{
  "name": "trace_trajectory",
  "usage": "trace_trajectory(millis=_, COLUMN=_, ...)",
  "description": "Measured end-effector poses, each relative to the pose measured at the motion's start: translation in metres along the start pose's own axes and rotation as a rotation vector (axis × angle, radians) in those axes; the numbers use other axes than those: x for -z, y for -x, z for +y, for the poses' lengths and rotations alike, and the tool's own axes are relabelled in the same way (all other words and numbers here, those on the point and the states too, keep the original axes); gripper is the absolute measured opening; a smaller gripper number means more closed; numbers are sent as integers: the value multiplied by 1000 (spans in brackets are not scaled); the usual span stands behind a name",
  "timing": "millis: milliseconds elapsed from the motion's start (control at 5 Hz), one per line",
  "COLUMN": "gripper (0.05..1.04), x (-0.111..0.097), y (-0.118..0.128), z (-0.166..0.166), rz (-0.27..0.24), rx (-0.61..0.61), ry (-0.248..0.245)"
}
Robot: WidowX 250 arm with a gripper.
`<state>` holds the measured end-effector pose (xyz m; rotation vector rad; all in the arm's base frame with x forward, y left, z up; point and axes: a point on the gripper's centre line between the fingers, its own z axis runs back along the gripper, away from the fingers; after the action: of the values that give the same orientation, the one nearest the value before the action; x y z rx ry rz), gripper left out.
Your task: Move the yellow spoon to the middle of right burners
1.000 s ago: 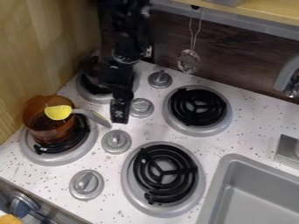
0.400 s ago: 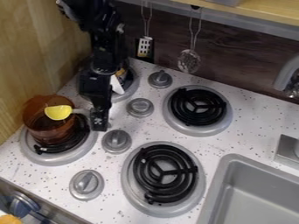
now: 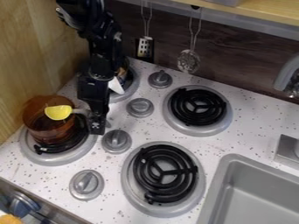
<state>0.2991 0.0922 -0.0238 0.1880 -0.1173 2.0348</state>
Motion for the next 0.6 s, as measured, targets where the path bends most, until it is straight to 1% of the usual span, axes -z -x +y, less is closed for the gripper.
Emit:
trace_trajectory(millis=200, gripper=663, x=3, y=-3, z=-4, rz=-26, rx=-13, ry=-19)
trace_trajectory(millis=400, gripper=392, x=3, y=-2, z=-8, rz=-24, rx=-2, ry=-17)
trace_trajectory(millis=600, gripper=318, x=3, y=0, z=-7, rz=-37, rx=-2, ry=-31)
